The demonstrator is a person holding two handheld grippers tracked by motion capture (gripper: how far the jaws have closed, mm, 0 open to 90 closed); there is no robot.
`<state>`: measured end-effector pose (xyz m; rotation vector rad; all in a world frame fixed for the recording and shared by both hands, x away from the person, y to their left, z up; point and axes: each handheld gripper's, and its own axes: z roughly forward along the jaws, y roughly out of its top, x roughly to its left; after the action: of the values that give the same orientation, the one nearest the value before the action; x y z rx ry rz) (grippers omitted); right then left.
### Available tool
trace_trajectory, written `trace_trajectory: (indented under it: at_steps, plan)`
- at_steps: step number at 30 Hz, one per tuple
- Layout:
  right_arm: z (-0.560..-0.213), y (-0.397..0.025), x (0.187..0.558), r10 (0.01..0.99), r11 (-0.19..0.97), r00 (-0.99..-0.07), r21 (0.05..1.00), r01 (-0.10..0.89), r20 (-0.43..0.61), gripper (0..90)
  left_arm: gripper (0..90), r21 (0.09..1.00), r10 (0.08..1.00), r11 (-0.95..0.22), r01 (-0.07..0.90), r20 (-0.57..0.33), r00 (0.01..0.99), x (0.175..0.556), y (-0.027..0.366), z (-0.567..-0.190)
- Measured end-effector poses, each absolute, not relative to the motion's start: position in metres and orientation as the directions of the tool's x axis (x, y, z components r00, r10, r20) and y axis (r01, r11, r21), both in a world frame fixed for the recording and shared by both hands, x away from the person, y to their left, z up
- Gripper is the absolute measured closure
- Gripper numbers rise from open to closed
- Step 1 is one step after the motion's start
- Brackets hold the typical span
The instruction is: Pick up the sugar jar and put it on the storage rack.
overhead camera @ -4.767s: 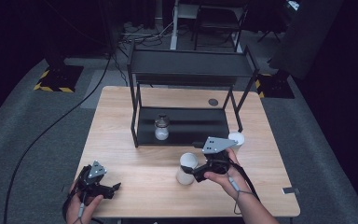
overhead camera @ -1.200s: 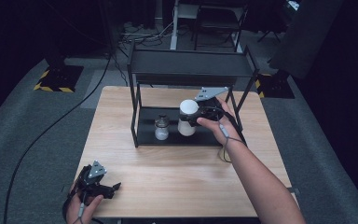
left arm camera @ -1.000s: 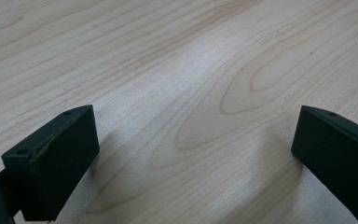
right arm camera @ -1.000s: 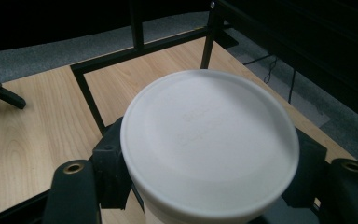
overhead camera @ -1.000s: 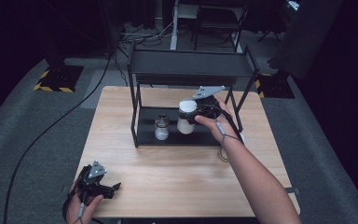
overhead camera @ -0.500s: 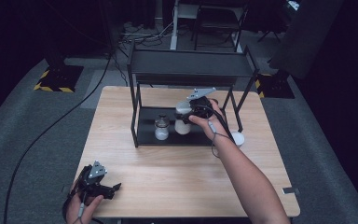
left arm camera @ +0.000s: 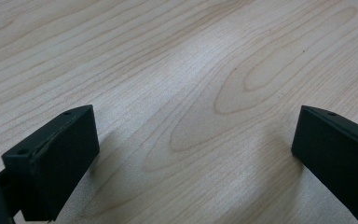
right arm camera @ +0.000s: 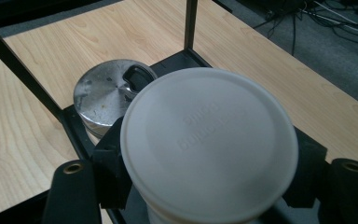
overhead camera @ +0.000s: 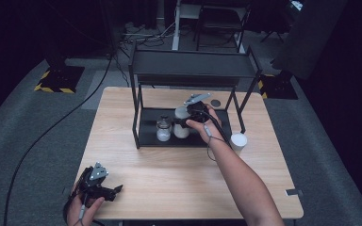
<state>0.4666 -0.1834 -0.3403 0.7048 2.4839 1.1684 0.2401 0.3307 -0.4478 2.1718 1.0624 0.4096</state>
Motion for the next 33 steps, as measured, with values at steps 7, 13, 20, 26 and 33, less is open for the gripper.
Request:
trace_trajectory:
  at_steps: [7, 13, 20, 26, 33]
  plan:
    - [-0.346, -0.181, 0.467, 0.554, 0.549, -0.831, 0.775, 0.312, -0.058, 33.4, 0.2, 0.691, 0.786, -0.439, 0.574, -0.014, 0.618, 0.24, 0.331, -0.448]
    - [-0.351, -0.183, 0.466, 0.567, 0.532, -0.822, 0.783, 0.322, -0.047, 33.2, 0.2, 0.691, 0.786, -0.439, 0.574, -0.014, 0.618, 0.241, 0.331, -0.448]
    - [-0.349, -0.188, 0.459, 0.604, 0.504, -0.796, 0.795, 0.338, -0.044, 18.9, 0.2, 0.692, 0.787, -0.438, 0.574, -0.014, 0.617, 0.24, 0.331, -0.448]
    - [-0.333, -0.2, 0.444, 0.617, 0.473, -0.785, 0.822, 0.317, -0.052, 13.4, 0.2, 0.692, 0.787, -0.438, 0.574, -0.014, 0.617, 0.24, 0.331, -0.448]
    - [-0.309, -0.221, 0.419, 0.623, 0.459, -0.778, 0.842, 0.284, -0.078, 12.6, 0.2, 0.692, 0.787, -0.438, 0.574, -0.014, 0.617, 0.24, 0.331, -0.448]
